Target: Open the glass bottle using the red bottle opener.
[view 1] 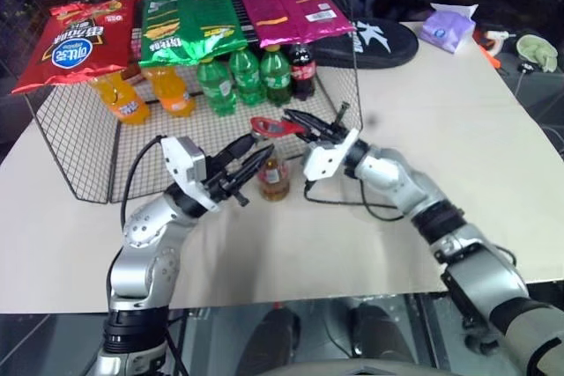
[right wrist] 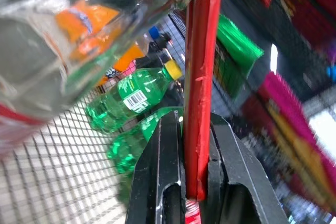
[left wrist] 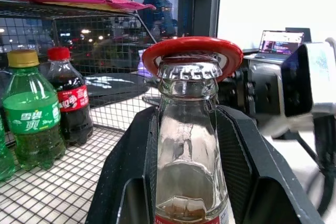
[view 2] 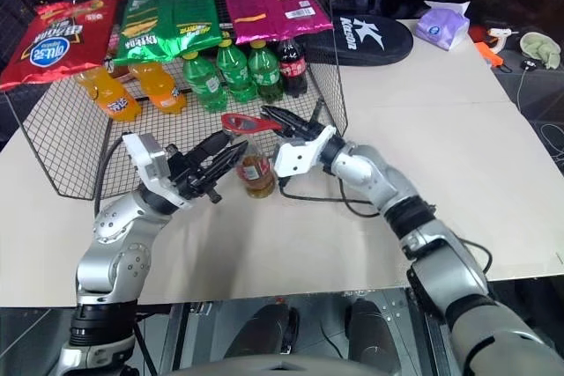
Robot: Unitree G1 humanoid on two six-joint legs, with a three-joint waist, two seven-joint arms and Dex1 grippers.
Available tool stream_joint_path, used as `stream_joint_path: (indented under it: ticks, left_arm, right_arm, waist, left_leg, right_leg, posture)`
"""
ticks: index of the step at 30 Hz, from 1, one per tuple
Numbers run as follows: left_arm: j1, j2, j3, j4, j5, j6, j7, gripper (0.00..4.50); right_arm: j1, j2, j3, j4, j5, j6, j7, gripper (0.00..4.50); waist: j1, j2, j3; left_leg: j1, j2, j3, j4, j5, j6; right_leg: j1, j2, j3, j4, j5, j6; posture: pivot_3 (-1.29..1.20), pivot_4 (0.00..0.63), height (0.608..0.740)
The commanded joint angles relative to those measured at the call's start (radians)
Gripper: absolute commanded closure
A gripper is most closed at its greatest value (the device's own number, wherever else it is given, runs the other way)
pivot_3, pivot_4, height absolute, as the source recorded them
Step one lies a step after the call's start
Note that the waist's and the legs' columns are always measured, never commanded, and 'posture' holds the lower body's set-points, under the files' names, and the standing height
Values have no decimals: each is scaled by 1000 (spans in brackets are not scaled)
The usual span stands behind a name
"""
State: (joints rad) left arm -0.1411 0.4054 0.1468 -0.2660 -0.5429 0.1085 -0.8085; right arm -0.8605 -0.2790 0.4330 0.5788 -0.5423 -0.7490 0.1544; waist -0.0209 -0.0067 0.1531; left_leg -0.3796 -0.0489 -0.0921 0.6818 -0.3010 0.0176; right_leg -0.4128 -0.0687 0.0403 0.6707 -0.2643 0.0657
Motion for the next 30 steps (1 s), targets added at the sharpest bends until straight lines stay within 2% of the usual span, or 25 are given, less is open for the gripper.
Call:
stream_joint_path:
  ticks: [1, 8, 14, 21, 30]
  left_arm:
    - [3, -6, -34, 23, 11, 8, -8, 3381]
    - [-3, -14, -43, 41, 15, -7, -14, 3381]
    - [3, -13, -44, 42, 14, -17, -8, 3381]
    - [9, -11, -45, 37, 10, -17, -7, 3381]
    - [8, -8, -46, 35, 10, -14, -8, 3381]
  right_arm:
    - [-74, -27, 40, 25, -33, -94, 41, 4500]
    - [-266, -101, 46, 161, -113, -190, -15, 4500]
    - [-340, -115, 13, 206, -142, -195, -93, 4500]
    - [-352, -116, -46, 189, -110, -177, -185, 4500]
    - [-223, -96, -62, 226, 26, -127, -42, 4500]
  waist:
    - [0, 0, 0]
    - [0, 0, 0]
    - [-1, 0, 0]
    - [-2, 0, 0]
    - [-9, 0, 0]
  left_leg:
    - [0, 0, 0, 0, 0, 0]
    - [0, 0, 0, 0, 0, 0]
    - [-1, 0, 0, -1, 0, 0]
    - [-1, 0, 0, -1, 0, 0]
    - [-1, 0, 0, -1, 0, 0]
  right_leg:
    - [0, 0, 0, 0, 0, 0]
    - [1, 0, 0, 0, 0, 0]
    - [0, 0, 0, -1, 0, 0]
    - [0, 0, 0, -1, 0, 0]
    - [1, -1, 0, -2, 0, 0]
  posture:
    - [0, 150, 740]
    - [0, 150, 740]
    - [0, 150, 740]
    - [0, 150, 740]
    - [0, 150, 740]
